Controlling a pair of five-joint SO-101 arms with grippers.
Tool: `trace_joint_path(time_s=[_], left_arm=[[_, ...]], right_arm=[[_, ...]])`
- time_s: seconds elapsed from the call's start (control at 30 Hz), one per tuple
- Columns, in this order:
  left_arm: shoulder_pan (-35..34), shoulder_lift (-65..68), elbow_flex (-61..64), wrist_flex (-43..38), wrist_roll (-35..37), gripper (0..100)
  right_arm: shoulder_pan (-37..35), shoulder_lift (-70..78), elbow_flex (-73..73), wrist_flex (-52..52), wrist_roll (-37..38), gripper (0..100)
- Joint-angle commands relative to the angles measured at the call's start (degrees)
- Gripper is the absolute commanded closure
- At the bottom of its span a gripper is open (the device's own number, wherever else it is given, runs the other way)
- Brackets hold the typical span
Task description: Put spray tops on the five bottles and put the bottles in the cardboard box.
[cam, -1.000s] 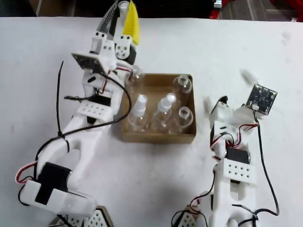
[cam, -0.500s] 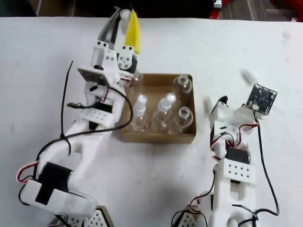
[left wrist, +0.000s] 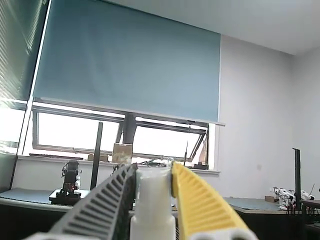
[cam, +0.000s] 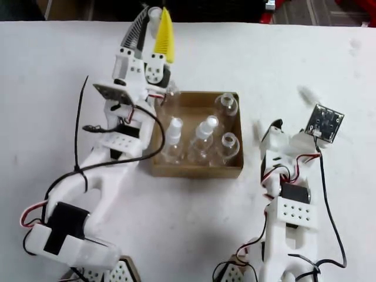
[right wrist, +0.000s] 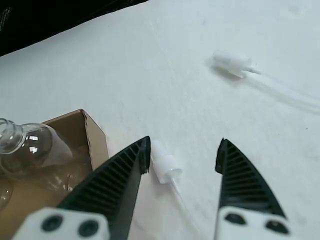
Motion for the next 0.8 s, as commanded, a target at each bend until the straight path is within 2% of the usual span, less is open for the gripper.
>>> trace_joint_path(time_s=[0.0, 0.33, 0.77], left_arm=[[0.92, -0.13, -3.60, -0.97, 0.44, 98], [2.68, 0.75, -5.19, 0.18, 0.44, 98], [1.63, 3.12, -4.22, 0.26, 0.88, 98]], right_arm=[[-0.40, -0.66, -0.35, -1.36, 0.09, 80.8], [-0.40, -0.66, -0.35, -1.36, 0.09, 80.8], [-0.31, -0.66, -0.35, -1.36, 0.09, 80.8]])
